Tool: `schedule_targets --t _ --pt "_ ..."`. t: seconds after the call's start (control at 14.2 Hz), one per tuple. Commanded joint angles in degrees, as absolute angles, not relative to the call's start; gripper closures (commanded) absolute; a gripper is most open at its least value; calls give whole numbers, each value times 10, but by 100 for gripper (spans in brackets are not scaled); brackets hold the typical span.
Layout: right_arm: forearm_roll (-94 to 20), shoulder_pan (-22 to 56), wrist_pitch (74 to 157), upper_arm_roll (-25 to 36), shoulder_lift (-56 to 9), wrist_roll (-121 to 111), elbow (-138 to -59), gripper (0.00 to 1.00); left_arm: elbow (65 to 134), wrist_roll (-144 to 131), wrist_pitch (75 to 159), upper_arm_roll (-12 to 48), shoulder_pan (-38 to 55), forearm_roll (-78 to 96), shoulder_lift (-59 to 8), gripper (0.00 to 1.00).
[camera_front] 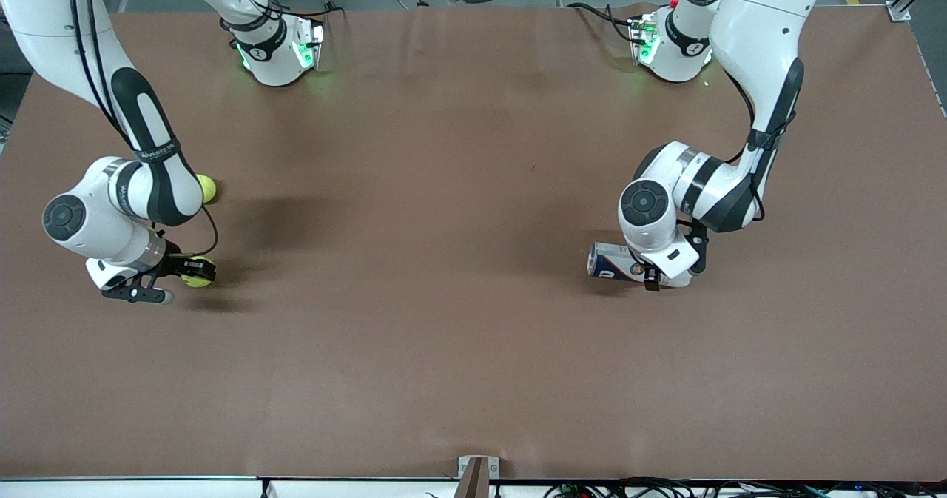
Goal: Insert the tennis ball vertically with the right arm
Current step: 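Grasp the white can with the left gripper while the right gripper grasps the ball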
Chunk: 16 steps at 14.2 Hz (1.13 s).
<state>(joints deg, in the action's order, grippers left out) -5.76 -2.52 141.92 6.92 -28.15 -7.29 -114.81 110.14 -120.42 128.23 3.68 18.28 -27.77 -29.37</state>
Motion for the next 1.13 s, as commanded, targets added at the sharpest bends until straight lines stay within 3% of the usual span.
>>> schedule_targets --t 0.0,0.42,0.77,1.05 --pt "-65 -38 1341 68 -281 -70 -1092 97 1109 -1217 1295 38 181 -297 -298 0" --pt "-67 -41 1262 68 -273 -69 -1028 97 1109 -1220 1301 38 181 -306 -306 0" --pt "-68 -41 1147 68 -243 -30 -965 97 1108 -1220 1311 38 181 -314 -322 0" --pt "-70 -41 1066 67 -186 -4 -962 97 1107 -1221 1312 39 180 -314 -322 28"
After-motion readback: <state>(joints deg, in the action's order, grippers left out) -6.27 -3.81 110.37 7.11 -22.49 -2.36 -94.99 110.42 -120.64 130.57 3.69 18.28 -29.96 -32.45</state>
